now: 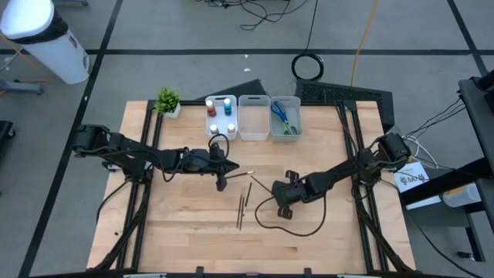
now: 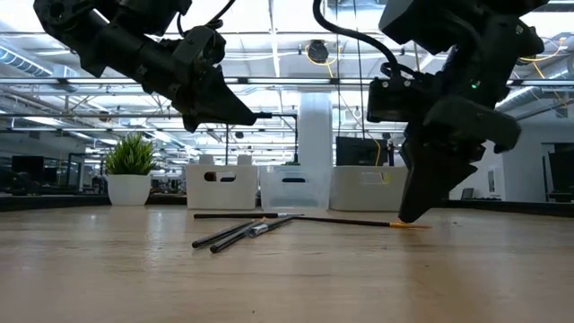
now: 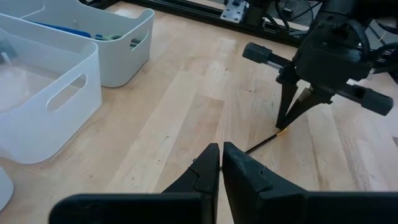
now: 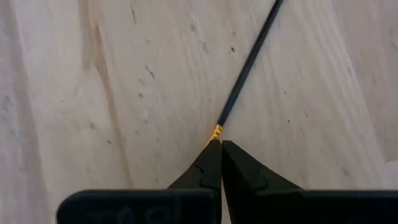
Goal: Pick & Place Paint Supplies
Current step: Put the golden paint brush into the transparent bin
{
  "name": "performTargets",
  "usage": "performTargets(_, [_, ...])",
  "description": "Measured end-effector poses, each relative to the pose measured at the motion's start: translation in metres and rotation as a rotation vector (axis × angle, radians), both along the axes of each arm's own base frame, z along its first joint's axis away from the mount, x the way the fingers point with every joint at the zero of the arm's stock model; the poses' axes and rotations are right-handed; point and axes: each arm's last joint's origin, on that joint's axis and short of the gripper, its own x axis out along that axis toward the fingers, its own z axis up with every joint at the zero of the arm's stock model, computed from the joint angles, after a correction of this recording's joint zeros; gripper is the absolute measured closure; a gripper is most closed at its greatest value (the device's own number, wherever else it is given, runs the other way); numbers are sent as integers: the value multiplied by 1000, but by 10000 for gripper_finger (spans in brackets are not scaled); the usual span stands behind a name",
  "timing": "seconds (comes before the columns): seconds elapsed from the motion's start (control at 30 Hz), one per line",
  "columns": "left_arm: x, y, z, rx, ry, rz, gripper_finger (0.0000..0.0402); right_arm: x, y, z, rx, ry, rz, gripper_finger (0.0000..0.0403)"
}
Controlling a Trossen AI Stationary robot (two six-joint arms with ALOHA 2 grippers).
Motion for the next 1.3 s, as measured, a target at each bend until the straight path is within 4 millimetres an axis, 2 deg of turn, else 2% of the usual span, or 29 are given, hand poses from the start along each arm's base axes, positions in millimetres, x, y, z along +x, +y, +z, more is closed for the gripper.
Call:
performTargets(0.23, [0, 0, 0, 0, 1, 0, 371, 0, 8, 0, 79, 4, 53, 403])
performTargets(0.43, [0, 0, 0, -1, 1, 1, 371, 0, 7, 0, 44, -3, 43, 403])
performTargets(0.53, [0, 0, 0, 0, 1, 0, 371, 0, 7, 9, 3, -65, 19, 403])
performTargets(0.63, [0, 0, 0, 0, 1, 1, 371, 4, 12, 16, 75, -118, 54, 403])
performTargets(0.77, [0, 0, 0, 1, 1, 1, 371, 5, 19, 8, 143, -91, 133, 403])
performTargets(1.0, [0, 0, 0, -1, 1, 2, 371, -3, 13, -2, 104, 28, 88, 403])
performTargets(1.3, [0, 0, 0, -2, 1, 2, 371, -2, 4, -2, 2, 24, 46, 403])
